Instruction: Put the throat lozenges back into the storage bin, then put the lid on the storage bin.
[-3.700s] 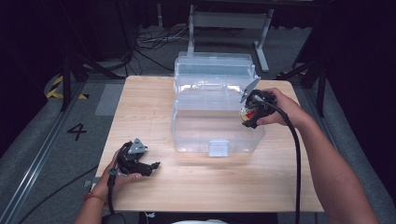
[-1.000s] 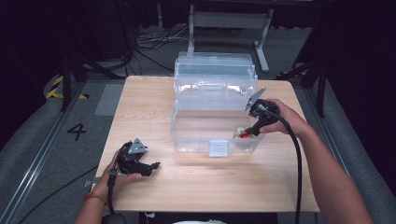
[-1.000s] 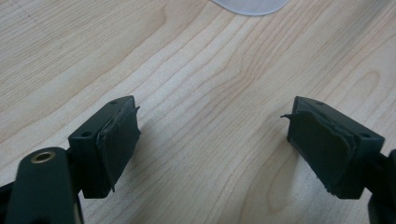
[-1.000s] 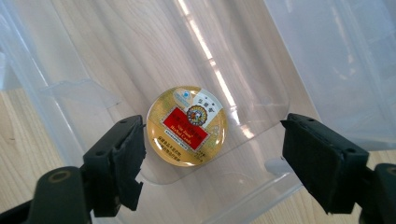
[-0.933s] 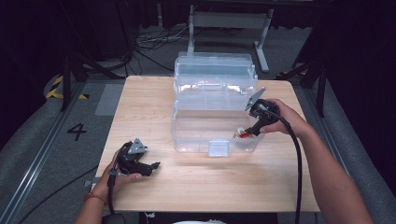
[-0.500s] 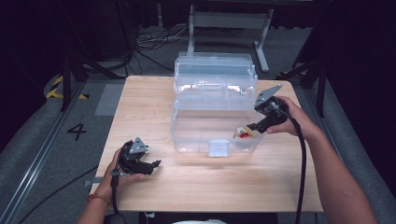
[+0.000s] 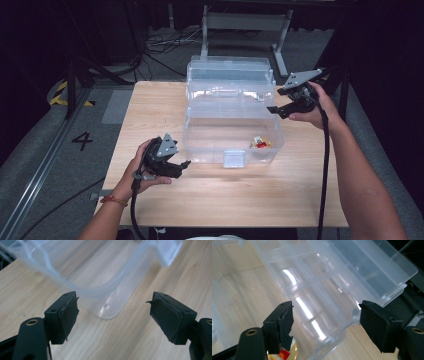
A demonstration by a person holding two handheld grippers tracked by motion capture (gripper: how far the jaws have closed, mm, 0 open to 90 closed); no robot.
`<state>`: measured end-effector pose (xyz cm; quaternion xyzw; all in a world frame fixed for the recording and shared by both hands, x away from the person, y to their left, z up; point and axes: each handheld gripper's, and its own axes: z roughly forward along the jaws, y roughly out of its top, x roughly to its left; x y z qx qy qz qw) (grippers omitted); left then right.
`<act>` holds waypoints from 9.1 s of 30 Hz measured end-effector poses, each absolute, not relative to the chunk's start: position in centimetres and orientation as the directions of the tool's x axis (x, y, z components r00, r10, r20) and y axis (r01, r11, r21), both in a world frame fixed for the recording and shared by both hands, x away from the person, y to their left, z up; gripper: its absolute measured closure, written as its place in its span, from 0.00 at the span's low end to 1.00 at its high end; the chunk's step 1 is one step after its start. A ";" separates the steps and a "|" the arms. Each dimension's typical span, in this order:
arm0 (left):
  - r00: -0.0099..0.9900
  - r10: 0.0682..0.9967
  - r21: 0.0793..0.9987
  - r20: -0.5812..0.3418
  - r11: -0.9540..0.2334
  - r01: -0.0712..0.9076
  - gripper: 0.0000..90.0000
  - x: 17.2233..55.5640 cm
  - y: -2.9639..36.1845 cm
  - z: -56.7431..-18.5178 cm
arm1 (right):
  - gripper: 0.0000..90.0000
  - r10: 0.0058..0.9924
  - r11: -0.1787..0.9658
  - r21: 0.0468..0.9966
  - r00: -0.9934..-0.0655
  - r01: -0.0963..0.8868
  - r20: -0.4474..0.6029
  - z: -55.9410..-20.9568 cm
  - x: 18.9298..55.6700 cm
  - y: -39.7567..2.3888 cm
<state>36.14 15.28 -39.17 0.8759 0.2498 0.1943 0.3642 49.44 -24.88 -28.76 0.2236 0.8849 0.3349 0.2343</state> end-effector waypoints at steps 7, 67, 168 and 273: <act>0.833 0.521 0.702 0.189 -0.665 0.256 0.28 37.6 12.7 -38.0 | 0.32 0.567 0.664 0.708 -0.780 0.242 -0.266 -28.5 52.2 -23.3; 0.908 0.402 0.439 0.119 -0.841 0.315 0.77 41.9 7.1 -40.3 | 0.95 0.306 0.861 0.497 -0.891 0.108 -0.336 -28.4 54.5 -17.4; 0.735 0.676 0.932 0.043 -0.292 0.214 1.00 47.7 17.3 -30.8 | 0.84 0.326 0.771 0.637 -0.857 -0.004 -0.400 -31.8 44.6 -19.4; 0.789 0.576 0.884 0.215 -0.458 0.093 1.00 44.0 16.1 -30.8 | 0.84 0.569 0.568 0.808 -0.784 0.158 -0.247 -35.0 38.7 -30.8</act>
